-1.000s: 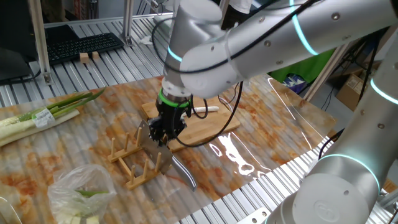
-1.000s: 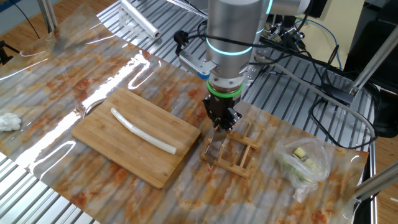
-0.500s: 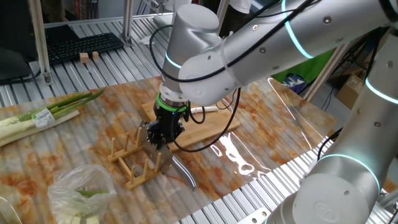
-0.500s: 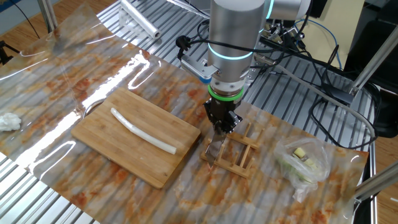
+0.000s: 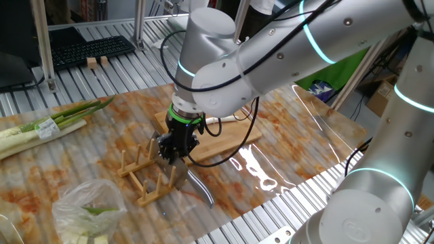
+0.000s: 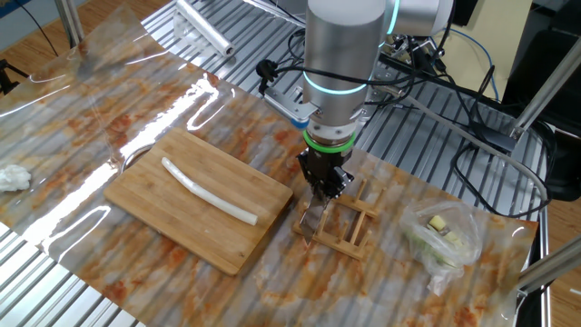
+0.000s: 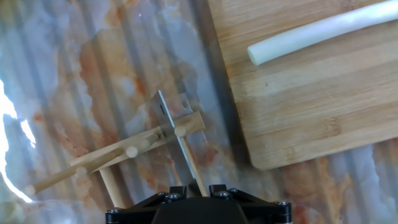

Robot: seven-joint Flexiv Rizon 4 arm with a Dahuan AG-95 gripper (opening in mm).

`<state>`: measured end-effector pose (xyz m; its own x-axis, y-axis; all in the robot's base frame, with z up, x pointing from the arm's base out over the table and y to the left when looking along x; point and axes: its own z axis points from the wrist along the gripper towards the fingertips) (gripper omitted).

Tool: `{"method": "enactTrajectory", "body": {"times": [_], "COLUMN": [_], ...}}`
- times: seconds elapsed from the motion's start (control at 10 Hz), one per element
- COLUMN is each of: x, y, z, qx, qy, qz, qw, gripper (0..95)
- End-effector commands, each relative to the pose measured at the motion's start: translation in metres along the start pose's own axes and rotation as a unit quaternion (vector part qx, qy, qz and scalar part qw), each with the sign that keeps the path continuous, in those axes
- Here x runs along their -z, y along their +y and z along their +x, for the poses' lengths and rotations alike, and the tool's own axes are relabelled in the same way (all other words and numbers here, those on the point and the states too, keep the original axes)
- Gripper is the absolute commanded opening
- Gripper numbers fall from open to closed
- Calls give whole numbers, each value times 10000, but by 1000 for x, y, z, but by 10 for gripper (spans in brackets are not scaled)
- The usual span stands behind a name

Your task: Chop the scallions

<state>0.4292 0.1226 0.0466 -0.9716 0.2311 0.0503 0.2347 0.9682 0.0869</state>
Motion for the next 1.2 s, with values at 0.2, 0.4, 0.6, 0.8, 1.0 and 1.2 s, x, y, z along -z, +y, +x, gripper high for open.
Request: {"method": "enactTrajectory", "body": {"times": [0.2, 0.4, 0.6, 0.8, 1.0, 1.2], "x": [-3, -6, -10, -11, -13, -16], "y": [1, 1, 1, 1, 2, 3], "z": [0, 0, 0, 1, 1, 1], "qx": [28, 44, 38, 30, 15, 4], "qy": [1, 6, 6, 11, 29, 25], "qz": [-10, -16, -40, -58, -123, -136], "qw": [10000, 10000, 10000, 10000, 9999, 9999], "gripper": [190, 190, 190, 190, 190, 190]}}
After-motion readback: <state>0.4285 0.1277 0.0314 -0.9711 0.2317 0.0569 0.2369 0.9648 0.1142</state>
